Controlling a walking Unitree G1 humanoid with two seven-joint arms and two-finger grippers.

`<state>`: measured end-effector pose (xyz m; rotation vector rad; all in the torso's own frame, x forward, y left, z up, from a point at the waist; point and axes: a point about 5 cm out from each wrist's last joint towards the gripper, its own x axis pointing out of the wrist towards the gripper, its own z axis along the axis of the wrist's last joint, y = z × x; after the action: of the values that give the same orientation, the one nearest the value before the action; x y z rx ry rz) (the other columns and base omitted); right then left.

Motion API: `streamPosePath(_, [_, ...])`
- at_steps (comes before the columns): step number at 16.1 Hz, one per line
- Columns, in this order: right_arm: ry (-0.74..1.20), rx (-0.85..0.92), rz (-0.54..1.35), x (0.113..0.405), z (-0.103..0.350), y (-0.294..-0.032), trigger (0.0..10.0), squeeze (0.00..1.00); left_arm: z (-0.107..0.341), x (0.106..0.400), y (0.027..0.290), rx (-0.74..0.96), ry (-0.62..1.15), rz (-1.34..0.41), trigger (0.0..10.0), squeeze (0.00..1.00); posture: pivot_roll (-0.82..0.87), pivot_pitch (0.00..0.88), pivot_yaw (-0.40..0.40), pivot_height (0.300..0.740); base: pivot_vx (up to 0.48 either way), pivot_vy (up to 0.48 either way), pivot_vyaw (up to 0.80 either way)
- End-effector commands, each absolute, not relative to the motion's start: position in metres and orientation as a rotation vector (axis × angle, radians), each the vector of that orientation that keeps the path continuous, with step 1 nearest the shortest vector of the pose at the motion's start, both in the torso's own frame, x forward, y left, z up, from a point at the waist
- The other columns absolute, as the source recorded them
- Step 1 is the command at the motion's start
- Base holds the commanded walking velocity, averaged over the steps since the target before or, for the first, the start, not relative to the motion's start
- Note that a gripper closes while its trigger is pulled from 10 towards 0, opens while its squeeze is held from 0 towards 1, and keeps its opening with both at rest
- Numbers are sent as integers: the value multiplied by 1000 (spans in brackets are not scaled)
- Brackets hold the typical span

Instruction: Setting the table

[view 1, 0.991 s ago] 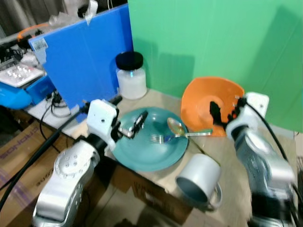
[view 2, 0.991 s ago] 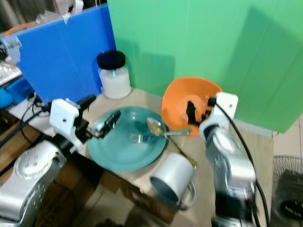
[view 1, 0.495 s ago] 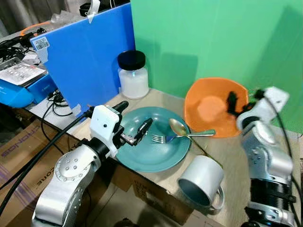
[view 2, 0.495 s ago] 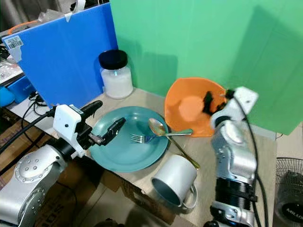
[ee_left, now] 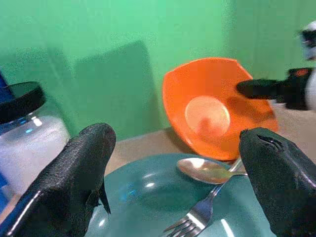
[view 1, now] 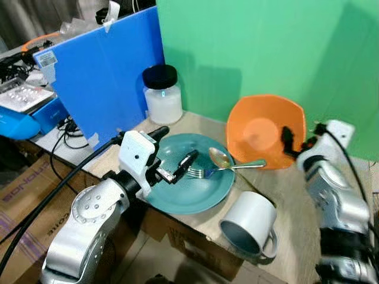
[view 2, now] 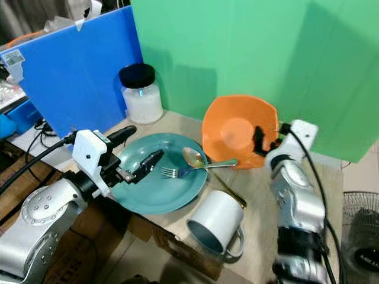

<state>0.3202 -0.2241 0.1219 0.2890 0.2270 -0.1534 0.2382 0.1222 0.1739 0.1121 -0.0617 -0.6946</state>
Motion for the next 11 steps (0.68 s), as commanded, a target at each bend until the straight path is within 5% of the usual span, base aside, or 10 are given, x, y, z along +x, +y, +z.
streamPosePath(1, [196, 370, -101, 330, 127, -221, 10000, 0, 173, 240, 122, 121, -46, -707, 10000, 0, 84, 0, 105, 740, 0, 0, 0])
streamPosePath(7, [269, 470, 113, 349, 110, -220, 9725, 0, 171, 236, 122, 125, -27, -736, 10000, 0, 103, 0, 92, 740, 0, 0, 0])
streamPosePath(8, [281, 477, 122, 352, 109, -222, 3569, 0, 170, 234, 122, 121, -18, -749, 10000, 0, 112, 0, 86, 740, 0, 0, 0])
streamPosePath(9, [305, 485, 119, 354, 105, -225, 0, 0, 168, 230, 120, 100, 3, -787, 10000, 0, 117, 0, 81, 740, 0, 0, 0])
streamPosePath(11, [303, 528, 131, 355, 104, -228, 0, 0, 166, 226, 118, 92, 24, -819, 10000, 0, 123, 0, 74, 740, 0, 0, 0])
